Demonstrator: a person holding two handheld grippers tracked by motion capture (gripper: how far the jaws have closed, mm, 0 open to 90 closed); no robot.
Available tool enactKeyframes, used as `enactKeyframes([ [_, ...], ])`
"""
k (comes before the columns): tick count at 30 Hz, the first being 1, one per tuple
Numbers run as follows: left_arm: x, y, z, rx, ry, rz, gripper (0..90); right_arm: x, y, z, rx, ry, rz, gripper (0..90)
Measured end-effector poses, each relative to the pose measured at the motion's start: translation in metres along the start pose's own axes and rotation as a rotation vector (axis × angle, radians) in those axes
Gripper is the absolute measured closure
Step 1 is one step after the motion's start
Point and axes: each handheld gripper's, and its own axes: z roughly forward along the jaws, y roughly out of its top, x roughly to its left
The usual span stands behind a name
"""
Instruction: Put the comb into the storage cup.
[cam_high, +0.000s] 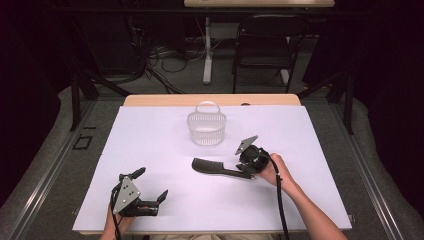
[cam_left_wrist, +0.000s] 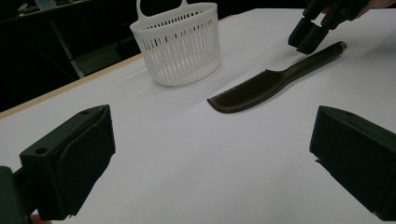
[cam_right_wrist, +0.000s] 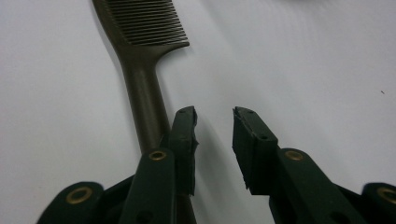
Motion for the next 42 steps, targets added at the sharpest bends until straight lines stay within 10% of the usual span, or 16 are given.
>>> enactKeyframes([
  [31,-0.001,0.0,0.001,0.001,-0.002,-0.001,0.4,0.01,0.017,-0.016,-0.012,0.009,-0.083,22.6],
  [42,0.0,0.0,0.002,0.004,-0.005,-0.001,0.3,0.022,0.027,-0.007,0.035,0.024,-0.151,29.9],
])
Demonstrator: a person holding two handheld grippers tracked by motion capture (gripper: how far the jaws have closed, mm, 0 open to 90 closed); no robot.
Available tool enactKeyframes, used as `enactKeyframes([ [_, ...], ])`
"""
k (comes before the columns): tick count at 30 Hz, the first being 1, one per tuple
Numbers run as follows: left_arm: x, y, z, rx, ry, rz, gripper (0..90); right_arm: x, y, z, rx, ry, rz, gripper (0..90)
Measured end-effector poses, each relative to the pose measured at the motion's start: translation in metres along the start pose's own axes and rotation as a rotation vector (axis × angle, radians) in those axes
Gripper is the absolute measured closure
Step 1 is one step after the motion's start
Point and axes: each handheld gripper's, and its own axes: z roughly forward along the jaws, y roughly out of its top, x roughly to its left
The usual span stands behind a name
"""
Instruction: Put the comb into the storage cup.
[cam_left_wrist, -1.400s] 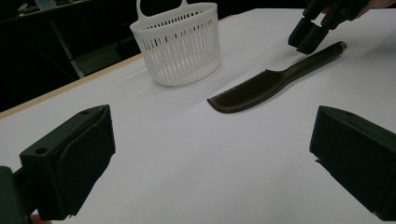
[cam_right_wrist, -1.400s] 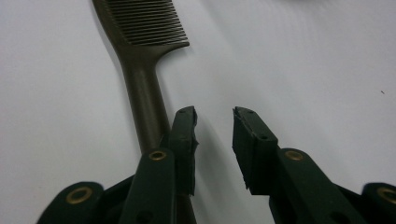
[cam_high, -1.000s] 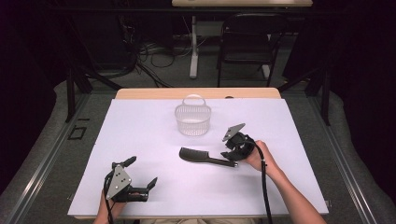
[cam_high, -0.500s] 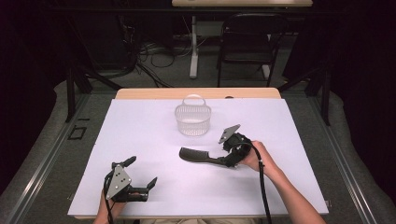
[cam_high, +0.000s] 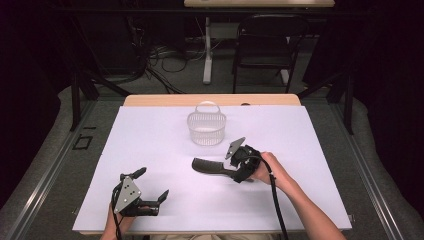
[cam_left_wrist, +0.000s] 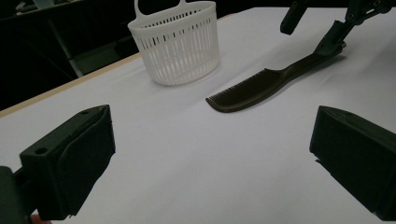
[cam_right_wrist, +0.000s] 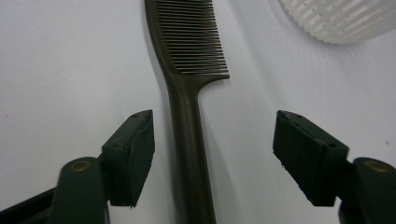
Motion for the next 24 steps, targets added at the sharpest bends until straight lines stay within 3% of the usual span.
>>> enactKeyframes([
  [10,0.0,0.0,0.0,0.003,-0.001,0.003,0.3,0.007,0.009,0.009,0.056,0.026,-0.068,51.1],
  [24,-0.001,0.0,0.0,0.004,-0.002,0.006,0.4,0.011,0.024,0.022,0.163,0.04,-0.096,64.7],
])
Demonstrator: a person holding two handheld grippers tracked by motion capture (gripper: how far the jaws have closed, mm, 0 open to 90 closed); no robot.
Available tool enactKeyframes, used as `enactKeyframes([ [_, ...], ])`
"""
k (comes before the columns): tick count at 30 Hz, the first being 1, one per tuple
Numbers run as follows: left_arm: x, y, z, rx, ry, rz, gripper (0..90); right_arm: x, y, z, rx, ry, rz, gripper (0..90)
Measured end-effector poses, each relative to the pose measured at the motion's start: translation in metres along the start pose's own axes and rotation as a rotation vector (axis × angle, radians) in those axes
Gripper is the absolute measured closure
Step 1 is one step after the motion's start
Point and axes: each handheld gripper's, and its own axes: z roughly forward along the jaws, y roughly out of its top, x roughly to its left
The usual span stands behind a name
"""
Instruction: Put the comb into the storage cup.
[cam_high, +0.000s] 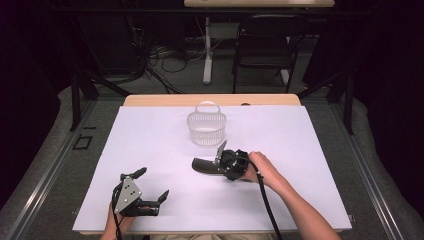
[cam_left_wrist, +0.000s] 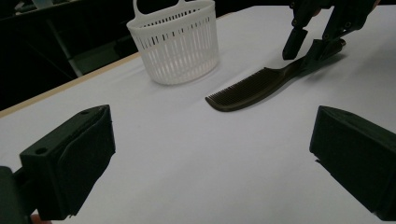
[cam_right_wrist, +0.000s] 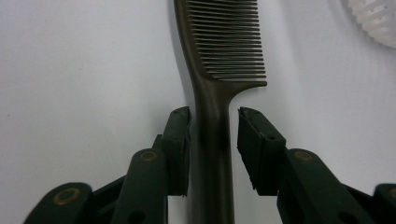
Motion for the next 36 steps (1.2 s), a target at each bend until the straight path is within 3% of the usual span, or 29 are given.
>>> enactKeyframes([
  [9,0.0,0.0,0.001,0.002,-0.002,0.0,0.4,-0.001,0.006,0.007,0.057,0.006,0.001,66.4],
  [19,0.0,0.0,0.001,0.002,-0.004,0.001,0.3,-0.002,0.009,0.013,0.072,0.018,0.003,70.7],
  [36,0.001,0.0,0.0,0.001,-0.002,0.002,0.4,-0.003,0.003,0.005,0.005,0.021,0.02,72.3],
])
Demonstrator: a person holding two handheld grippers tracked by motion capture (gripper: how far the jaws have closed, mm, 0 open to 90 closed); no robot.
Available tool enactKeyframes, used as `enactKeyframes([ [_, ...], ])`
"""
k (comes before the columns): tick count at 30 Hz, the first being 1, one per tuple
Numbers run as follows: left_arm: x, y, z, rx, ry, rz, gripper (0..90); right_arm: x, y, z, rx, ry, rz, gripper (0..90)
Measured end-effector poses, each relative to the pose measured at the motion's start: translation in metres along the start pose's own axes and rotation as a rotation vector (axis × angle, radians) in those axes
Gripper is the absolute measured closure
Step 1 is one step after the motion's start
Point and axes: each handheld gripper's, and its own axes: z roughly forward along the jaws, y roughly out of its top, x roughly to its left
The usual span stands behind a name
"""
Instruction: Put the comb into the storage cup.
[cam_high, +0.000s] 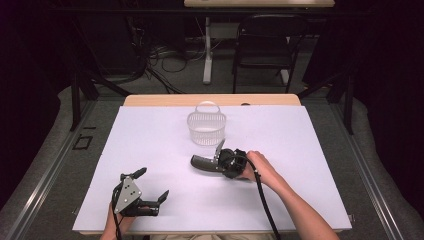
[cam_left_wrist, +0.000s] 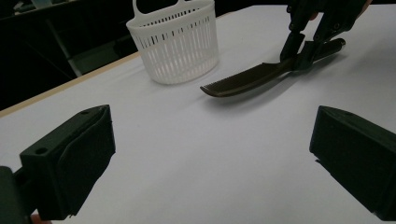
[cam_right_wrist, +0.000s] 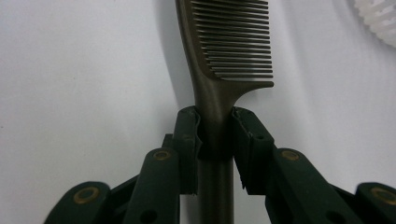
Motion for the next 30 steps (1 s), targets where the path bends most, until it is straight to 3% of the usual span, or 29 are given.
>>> enactKeyframes([
  [11,0.0,0.0,-0.001,0.0,0.0,0.001,0.4,0.003,-0.006,-0.014,-0.088,0.014,0.01,72.4],
  [17,0.002,0.0,-0.002,-0.002,0.006,0.001,0.4,0.004,-0.014,-0.019,-0.135,0.026,0.047,72.4],
  [23,0.002,0.0,-0.003,-0.002,0.007,-0.001,0.4,0.006,-0.023,-0.02,-0.141,0.012,0.049,72.4],
  [30,0.002,0.0,-0.002,-0.002,0.008,-0.001,0.4,0.006,-0.03,-0.026,-0.199,0.005,0.079,72.4],
])
